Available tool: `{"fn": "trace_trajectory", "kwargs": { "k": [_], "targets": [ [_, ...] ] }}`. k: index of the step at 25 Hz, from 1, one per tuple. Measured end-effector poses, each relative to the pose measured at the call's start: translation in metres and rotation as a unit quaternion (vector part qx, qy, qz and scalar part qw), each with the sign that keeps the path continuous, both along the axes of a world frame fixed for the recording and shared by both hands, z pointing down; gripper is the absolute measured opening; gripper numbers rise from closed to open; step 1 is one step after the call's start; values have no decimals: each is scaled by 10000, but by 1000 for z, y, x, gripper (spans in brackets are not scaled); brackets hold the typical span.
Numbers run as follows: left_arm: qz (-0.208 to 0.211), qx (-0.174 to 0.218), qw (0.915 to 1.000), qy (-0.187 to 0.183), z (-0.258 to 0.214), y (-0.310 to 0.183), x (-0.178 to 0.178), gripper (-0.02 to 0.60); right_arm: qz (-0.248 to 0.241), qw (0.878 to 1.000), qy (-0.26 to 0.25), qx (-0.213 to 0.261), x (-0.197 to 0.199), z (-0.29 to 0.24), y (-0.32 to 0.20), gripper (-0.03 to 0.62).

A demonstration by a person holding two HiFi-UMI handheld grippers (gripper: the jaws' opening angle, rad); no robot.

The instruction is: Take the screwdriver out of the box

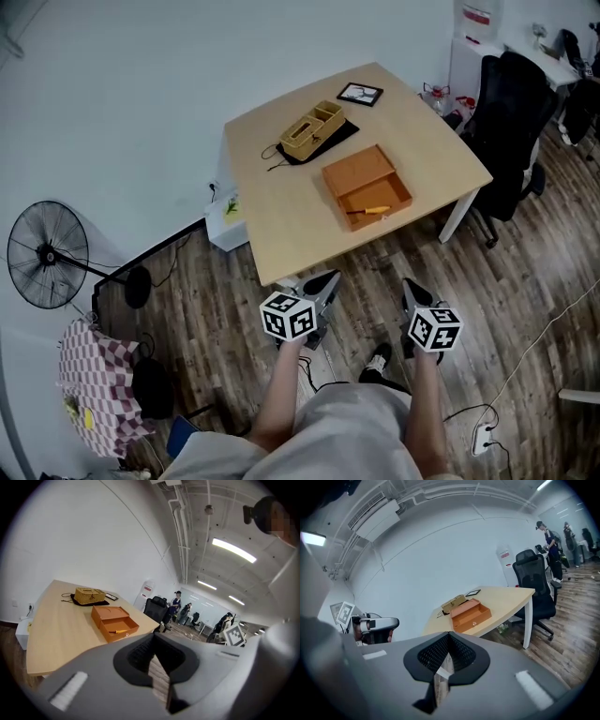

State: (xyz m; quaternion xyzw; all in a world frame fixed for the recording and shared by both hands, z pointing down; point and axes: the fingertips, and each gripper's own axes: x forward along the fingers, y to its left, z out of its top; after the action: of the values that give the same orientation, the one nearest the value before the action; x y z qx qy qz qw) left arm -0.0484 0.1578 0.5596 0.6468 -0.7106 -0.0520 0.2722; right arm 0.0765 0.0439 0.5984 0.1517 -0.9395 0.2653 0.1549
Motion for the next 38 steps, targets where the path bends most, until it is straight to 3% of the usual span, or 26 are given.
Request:
{"fn": "trace_trajectory", "kwargs": {
  "k": [4, 10, 18, 23, 27, 34, 38],
  "targets": [
    [-11, 30, 10000, 17, 2, -15, -19, 54, -10, 9998, 13, 193, -7, 0, -17, 0],
    [-385, 136, 9988, 260, 7, -23, -44, 54, 27, 9996, -60, 260, -17, 0, -32, 0],
    [-236, -57, 9996, 121, 20, -40, -74, 54, 29, 9997, -118, 212, -54, 13, -46, 0],
    [105, -147, 9996, -208, 12, -88, -109, 54, -84, 9992, -90, 393, -95, -4, -77, 0],
    [351, -201, 9972, -624, 0, -136, -133, 54, 178, 9979, -217, 590, -120, -23, -115, 0],
    [823, -42, 9941, -702, -12, -203, -169, 54, 484, 9975, -51, 515, -149, -21, -162, 0],
    [1502, -313, 9836, -947, -2, -236, -188, 54, 675, 9966, 57, 477, -156, -17, -177, 0]
  ]
}}
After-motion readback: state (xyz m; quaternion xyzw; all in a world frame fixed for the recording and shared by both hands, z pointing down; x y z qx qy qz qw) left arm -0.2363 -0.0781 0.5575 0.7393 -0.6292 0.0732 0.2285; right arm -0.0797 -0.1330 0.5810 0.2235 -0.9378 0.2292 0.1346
